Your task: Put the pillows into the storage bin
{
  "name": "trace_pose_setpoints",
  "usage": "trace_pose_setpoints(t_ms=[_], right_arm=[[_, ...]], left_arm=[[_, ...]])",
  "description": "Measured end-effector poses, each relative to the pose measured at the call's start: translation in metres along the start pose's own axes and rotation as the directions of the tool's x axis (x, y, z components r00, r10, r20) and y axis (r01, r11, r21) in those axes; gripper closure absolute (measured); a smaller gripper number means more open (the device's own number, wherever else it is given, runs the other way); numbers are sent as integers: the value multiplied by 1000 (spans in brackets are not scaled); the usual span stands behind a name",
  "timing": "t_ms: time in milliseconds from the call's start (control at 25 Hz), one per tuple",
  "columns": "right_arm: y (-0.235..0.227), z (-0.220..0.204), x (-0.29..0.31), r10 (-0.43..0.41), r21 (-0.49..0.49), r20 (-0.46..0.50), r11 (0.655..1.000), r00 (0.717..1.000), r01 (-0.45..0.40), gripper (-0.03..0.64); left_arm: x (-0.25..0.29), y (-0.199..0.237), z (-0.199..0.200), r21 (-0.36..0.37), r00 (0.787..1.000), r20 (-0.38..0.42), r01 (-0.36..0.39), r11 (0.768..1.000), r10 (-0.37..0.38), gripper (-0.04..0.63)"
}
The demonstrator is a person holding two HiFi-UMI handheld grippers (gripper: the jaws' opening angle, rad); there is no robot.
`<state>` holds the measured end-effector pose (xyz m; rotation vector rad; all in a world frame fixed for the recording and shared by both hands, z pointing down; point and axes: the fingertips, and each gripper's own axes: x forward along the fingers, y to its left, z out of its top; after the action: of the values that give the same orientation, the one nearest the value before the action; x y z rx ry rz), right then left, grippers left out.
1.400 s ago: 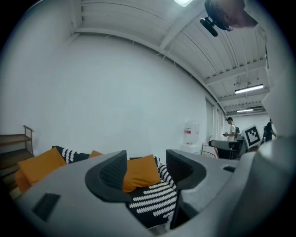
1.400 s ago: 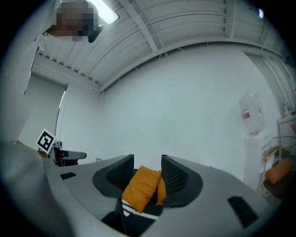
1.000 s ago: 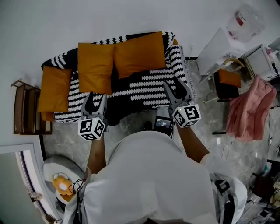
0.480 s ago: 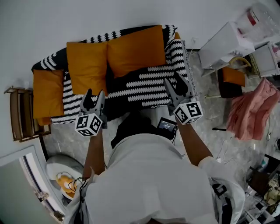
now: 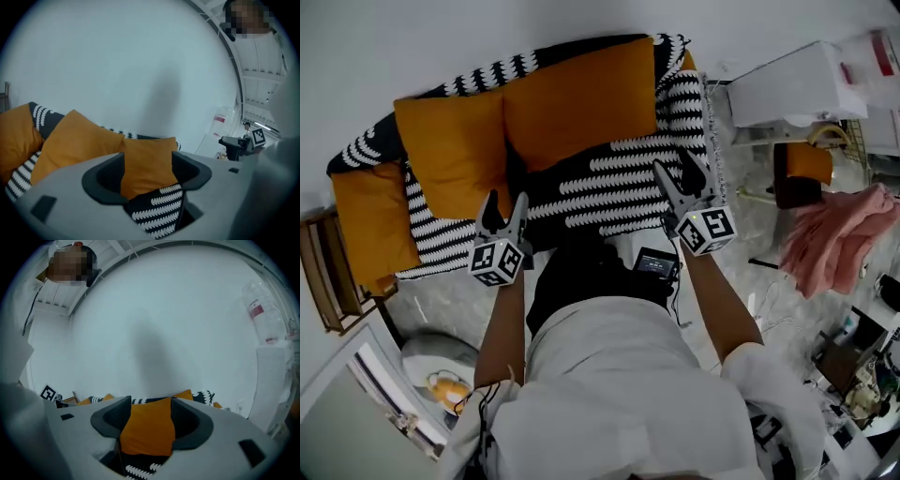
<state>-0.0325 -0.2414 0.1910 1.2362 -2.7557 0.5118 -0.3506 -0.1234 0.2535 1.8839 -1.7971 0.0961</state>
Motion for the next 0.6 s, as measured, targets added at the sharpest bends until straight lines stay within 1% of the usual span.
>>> trace_pose_setpoints(t_ms=[120,200,280,400,480,600], right_arm=[[-23,-22,44,-1,-9,-42,1000,999,1,348],[-38,-37,71,1,-2,-47,1000,999,-1,348],[-55,-55,94,-2,1,-76,1000,997,3,347],[-80,-83,124,-7,-22,-139,1000,990,4,337],[-99,-101,144,-10,-27,-162,1000,987,5,333],[-128,-124,164,-15,-31,-190,999,982,10,322]], left_arm=[[44,26,-25,-45,998,-53,-34,998,32,282],[73,41,-39,-59,996,-88,-34,998,29,280],[99,52,-54,-79,992,-128,-24,997,14,273],[128,70,-75,-103,985,-170,-43,994,25,268],[146,88,-87,-112,981,-190,-67,991,44,267],[168,102,-109,-119,972,-232,-75,990,46,261]])
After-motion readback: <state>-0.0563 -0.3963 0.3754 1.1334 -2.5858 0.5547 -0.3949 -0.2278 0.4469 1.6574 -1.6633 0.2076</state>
